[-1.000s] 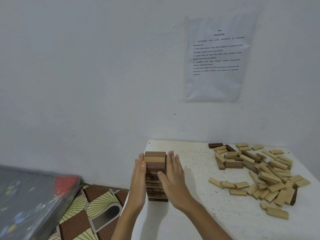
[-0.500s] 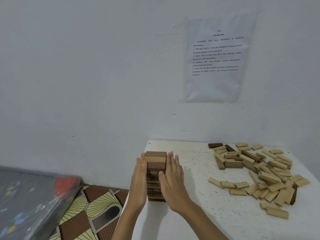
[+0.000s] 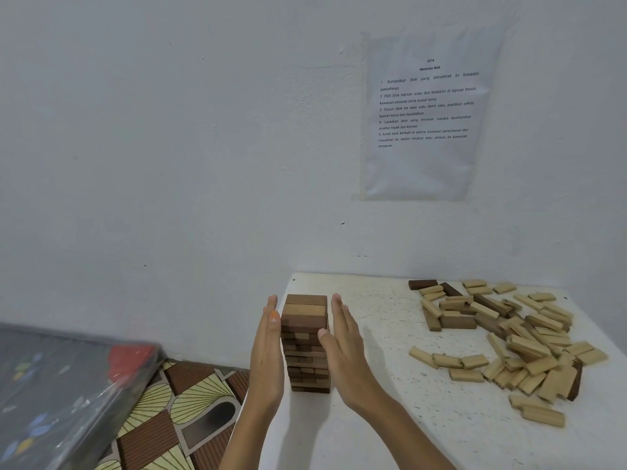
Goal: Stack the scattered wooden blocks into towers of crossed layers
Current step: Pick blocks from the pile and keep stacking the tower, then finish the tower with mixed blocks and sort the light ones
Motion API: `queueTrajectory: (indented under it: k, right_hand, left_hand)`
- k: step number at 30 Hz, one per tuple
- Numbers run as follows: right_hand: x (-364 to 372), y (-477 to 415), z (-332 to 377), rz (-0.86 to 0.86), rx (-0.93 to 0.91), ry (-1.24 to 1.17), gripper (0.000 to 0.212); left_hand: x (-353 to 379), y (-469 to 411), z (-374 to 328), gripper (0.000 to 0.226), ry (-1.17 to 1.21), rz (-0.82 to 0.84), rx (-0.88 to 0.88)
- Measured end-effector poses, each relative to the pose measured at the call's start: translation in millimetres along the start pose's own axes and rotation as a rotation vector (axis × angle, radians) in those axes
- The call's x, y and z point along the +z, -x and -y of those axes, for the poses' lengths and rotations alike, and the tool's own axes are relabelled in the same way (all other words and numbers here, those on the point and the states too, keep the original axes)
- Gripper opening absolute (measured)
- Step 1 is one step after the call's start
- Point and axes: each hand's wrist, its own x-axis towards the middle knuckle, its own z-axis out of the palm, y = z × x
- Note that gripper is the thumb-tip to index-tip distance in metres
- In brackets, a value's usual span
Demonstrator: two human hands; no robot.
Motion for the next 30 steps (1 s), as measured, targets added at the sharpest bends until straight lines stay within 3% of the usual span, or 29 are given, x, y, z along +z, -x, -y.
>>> queueTrajectory:
  k: [3, 9, 12, 18, 30]
  right_hand:
    - [-9, 4, 4, -0.106, -0.023, -0.210, 0.057]
    - [-39, 15, 21, -0.304, -0.048, -0.414, 0.028]
    - [-55, 23, 28, -0.432, -0.085, -0.451, 0.034]
    - [-100, 45, 20, -0.573, -0.112, -0.447, 0.029]
    - [-195, 88, -54, -0.773, 0.052, -0.397, 0.027]
  left_hand:
    - [0, 3, -16, 0.054, -0.011, -0.083, 0.047]
    - [14, 12, -51, 0.032, 0.029, -0.157, 0.216]
    - [32, 20, -68, 0.040, 0.046, -0.133, 0.313]
    - [87, 33, -81, 0.027, 0.009, 0.010, 0.398]
    - [192, 57, -47, 0.023, -0.022, 0.384, 0.245]
